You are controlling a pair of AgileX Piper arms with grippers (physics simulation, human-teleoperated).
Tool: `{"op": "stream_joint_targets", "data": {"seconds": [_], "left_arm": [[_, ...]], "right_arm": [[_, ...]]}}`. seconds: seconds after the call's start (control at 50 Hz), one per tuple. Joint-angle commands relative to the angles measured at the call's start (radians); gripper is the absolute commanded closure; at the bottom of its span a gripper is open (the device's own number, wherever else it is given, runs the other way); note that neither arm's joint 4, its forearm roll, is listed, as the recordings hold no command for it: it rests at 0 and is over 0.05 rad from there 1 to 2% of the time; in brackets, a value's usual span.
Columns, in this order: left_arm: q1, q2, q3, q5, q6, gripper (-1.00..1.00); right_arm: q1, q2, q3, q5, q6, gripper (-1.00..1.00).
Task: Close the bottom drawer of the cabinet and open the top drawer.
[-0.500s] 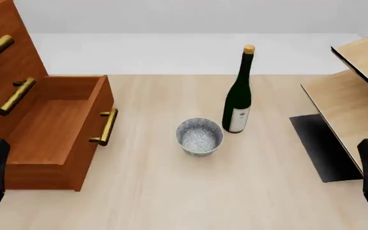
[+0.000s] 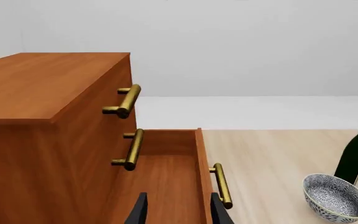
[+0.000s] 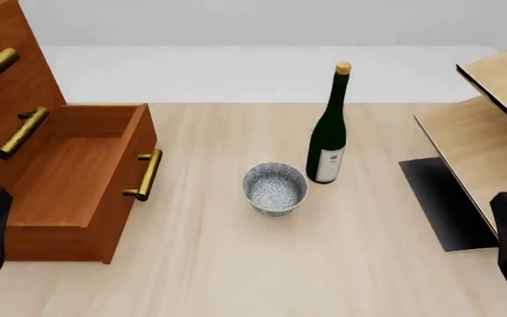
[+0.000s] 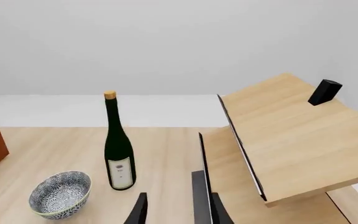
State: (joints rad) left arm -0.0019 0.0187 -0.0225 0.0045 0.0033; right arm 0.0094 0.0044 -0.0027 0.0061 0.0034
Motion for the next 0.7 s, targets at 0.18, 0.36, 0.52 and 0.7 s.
{"op": "stream_joint_targets", "data": {"seconds": [0.18, 0.36, 0.52, 0.7], "left_arm": [[-0.074, 0.119, -0.249, 0.068, -0.047, -1.0], [-0.139, 0.327, -0.387, 0.078, -0.108, -1.0], [-0.214, 0.513, -0.49, 0.128, -0.174, -1.0], [-0.334, 0.666, -0.558, 0.207, -0.203, -1.0]], "right_arm": [[-0.002, 0.0, 0.0, 0.0, -0.002, -1.0], [-0.003, 0.0, 0.0, 0.0, -0.003, -1.0], [0.0, 0.001, 0.0, 0.0, -0.004, -1.0], [0.0, 0.001, 0.0, -0.001, -0.003, -1.0]]}}
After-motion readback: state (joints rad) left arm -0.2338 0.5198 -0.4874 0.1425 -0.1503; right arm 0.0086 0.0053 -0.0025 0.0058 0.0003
